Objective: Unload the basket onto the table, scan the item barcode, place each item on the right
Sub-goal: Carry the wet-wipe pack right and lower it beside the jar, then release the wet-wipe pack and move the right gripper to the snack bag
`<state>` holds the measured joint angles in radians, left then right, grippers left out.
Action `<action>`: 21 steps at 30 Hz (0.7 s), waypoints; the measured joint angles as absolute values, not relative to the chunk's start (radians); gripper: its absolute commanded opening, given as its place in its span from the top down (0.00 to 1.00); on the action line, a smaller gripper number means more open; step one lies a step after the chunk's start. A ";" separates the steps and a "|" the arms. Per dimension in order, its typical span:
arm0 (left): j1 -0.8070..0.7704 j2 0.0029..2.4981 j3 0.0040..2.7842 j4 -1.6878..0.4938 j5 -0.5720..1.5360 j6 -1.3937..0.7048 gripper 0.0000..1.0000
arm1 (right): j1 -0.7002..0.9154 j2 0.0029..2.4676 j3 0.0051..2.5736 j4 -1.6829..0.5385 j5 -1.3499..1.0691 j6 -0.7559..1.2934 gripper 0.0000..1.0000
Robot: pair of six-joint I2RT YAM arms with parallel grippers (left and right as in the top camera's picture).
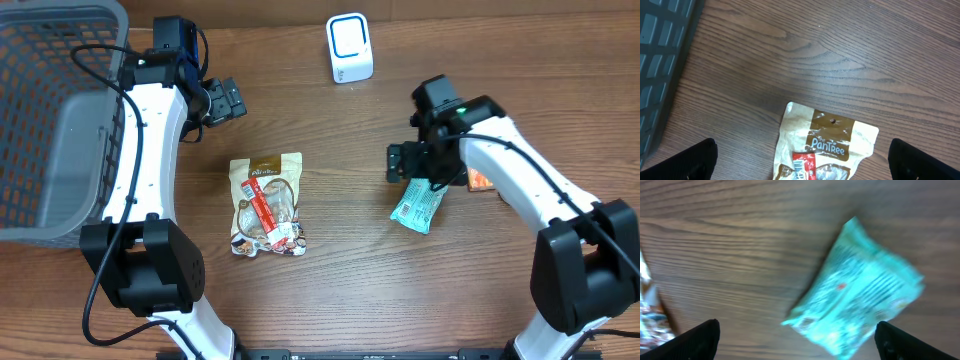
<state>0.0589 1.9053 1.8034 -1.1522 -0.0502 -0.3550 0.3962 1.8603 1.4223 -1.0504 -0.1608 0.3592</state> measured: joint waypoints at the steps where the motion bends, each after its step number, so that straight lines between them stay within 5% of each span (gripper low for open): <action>1: 0.059 1.905 1.803 -1.153 -0.050 -0.355 0.00 | 0.411 1.860 1.422 -1.054 -0.164 0.398 0.32; 2: 0.059 1.905 1.803 -1.153 -0.050 -0.355 0.00 | 0.422 1.860 1.422 -1.059 -0.168 0.424 0.58; 4: 0.059 1.905 1.803 -1.153 -0.050 -0.355 0.00 | 0.443 1.860 1.422 -1.071 -0.166 0.488 0.79; 21: 0.059 1.905 1.803 -1.153 -0.050 -0.355 0.01 | 0.530 1.860 1.171 -0.845 0.067 0.712 0.77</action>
<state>0.0589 1.9053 1.8034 -1.1526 -0.0502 -0.3550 0.5297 1.8603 1.1713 -0.8448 0.0666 0.7116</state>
